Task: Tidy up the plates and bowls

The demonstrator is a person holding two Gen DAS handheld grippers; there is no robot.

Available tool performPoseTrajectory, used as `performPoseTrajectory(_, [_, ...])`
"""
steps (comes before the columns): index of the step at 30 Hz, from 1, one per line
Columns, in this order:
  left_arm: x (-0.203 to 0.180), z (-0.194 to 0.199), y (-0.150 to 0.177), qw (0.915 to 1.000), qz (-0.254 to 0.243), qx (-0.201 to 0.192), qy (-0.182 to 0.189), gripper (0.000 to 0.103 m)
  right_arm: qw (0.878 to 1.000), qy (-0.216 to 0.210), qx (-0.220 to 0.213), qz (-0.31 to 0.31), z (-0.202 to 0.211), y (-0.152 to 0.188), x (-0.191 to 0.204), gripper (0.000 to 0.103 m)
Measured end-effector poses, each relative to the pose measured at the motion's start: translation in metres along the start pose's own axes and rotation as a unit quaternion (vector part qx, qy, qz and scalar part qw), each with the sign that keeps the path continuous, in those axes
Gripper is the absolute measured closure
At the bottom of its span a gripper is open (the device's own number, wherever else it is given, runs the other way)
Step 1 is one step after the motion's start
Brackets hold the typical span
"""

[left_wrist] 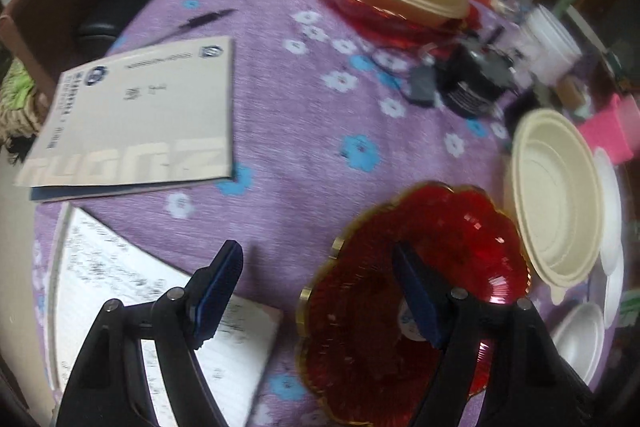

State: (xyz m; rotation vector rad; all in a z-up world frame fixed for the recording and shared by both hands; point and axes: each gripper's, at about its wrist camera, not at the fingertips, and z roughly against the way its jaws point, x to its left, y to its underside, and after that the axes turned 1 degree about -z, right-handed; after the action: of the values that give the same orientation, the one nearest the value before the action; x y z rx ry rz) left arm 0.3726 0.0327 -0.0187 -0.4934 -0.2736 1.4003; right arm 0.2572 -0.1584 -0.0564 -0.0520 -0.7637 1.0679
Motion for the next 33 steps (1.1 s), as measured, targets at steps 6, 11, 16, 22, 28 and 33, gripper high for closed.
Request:
performPoseTrajectory(6, [-0.015,-0.008,0.009,0.9994,-0.033,0.014,0.003,0.033,1.0,-0.006,0.006,0.002,-0.009,0.003,0.002,0.061])
performPoseTrajectory(11, [-0.019,-0.007,0.013,0.9989,-0.044,0.018,0.003,0.06,1.0,-0.016,0.005,0.02,-0.013,0.004,0.007,0.061])
performPoseTrajectory(16, [-0.015,-0.004,0.017,0.9993,-0.033,0.013,-0.01,0.07,0.999,0.01,-0.004,0.037,-0.013,0.003,0.008,0.083])
performPoseTrajectory(22, [-0.009,0.011,0.03,0.9992,-0.031,0.008,-0.024,0.074,0.998,0.013,-0.015,0.058,-0.007,0.005,0.009,0.093])
performPoseTrajectory(28, [-0.004,0.038,0.051,0.9993,-0.028,0.002,-0.024,0.076,0.997,-0.005,-0.018,0.077,0.012,0.018,0.016,0.093])
performPoseTrajectory(33, [0.001,0.08,0.083,0.9988,-0.034,-0.012,-0.033,0.076,0.994,-0.029,-0.025,0.1,0.043,0.043,0.023,0.093])
